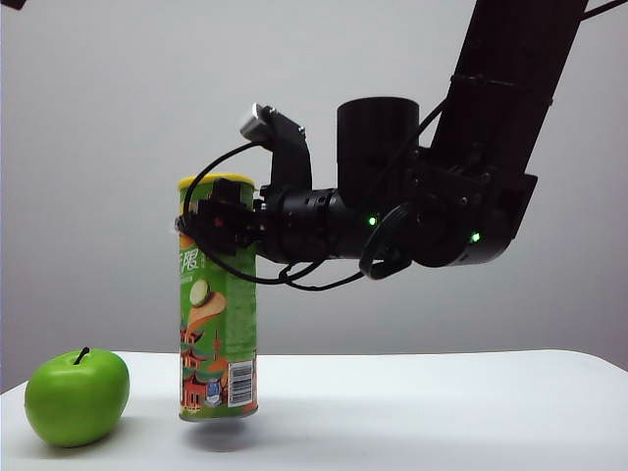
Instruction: Pick up the green bucket of chips from the desk, place it near the apple, and finally stand it up.
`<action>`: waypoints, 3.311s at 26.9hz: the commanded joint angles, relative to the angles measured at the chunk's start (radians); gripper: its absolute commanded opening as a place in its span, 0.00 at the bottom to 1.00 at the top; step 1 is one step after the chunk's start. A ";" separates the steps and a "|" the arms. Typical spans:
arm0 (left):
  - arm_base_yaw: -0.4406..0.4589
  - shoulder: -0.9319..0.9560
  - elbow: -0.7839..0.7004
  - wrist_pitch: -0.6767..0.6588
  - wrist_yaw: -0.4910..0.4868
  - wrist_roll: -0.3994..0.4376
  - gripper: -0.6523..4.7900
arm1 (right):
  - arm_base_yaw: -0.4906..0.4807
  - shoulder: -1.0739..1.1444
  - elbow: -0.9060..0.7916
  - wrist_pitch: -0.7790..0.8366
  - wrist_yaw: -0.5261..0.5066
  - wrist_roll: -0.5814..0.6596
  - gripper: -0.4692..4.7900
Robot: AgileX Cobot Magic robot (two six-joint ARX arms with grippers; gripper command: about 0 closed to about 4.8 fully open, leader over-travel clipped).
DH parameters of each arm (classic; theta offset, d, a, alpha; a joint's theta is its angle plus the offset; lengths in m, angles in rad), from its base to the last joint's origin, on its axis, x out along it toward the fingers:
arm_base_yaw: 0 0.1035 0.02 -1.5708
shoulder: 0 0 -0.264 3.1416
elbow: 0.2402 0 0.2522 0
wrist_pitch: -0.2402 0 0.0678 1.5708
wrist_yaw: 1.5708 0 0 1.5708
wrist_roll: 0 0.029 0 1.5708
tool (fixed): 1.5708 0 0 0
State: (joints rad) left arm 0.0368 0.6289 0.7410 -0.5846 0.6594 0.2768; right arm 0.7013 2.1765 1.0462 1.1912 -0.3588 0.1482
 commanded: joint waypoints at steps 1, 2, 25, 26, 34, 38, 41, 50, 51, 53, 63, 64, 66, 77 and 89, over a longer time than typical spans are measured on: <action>0.000 0.000 0.002 0.008 0.014 0.000 0.86 | 0.005 0.009 0.004 0.042 0.020 -0.003 0.56; 0.000 0.000 0.002 0.009 0.014 0.000 0.86 | 0.006 0.011 0.004 0.039 0.020 -0.003 0.56; 0.000 -0.001 0.002 0.015 0.041 -0.004 0.86 | 0.078 0.084 0.004 0.064 0.155 -0.071 0.57; 0.000 -0.001 0.002 0.018 0.041 -0.004 0.86 | 0.078 0.084 0.004 0.063 0.155 -0.070 0.57; 0.000 -0.001 0.002 0.018 0.042 -0.004 0.86 | 0.077 0.083 0.004 0.044 0.156 -0.009 1.00; 0.000 -0.001 0.002 0.018 0.044 -0.004 0.86 | 0.077 0.083 0.004 0.021 0.154 0.014 1.00; 0.000 -0.001 0.002 0.018 0.044 -0.004 0.86 | 0.077 0.081 0.004 0.017 0.134 0.036 1.00; 0.000 -0.001 0.002 0.018 0.045 -0.005 0.86 | 0.071 -0.025 -0.058 -0.135 0.110 0.071 1.00; 0.000 -0.001 0.002 0.018 0.045 -0.005 0.86 | 0.071 -0.037 -0.066 -0.155 0.108 0.079 1.00; 0.000 -0.001 0.002 0.018 0.044 -0.004 0.86 | 0.071 -0.061 -0.086 -0.185 0.090 0.091 1.00; 0.000 0.000 0.002 0.024 0.061 -0.006 0.86 | 0.064 -0.160 -0.135 -0.407 0.064 0.111 1.00; 0.000 0.000 0.002 0.024 0.063 -0.010 0.86 | 0.061 -0.171 -0.135 -0.429 0.064 0.105 1.00; 0.000 0.000 0.002 0.024 0.064 -0.023 0.86 | 0.053 -0.199 -0.135 -0.484 0.066 0.094 1.00; 0.000 0.000 0.002 0.023 0.070 -0.025 0.86 | 0.011 -0.444 -0.136 -1.084 -0.082 0.080 1.00; 0.000 -0.034 0.002 -0.007 -0.004 -0.030 0.72 | -0.006 -0.908 -0.136 -1.452 0.069 -0.018 1.00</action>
State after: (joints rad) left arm 0.0368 0.6048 0.7410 -0.5900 0.6754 0.2489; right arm 0.6971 1.3289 0.9081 -0.1944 -0.3801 0.1795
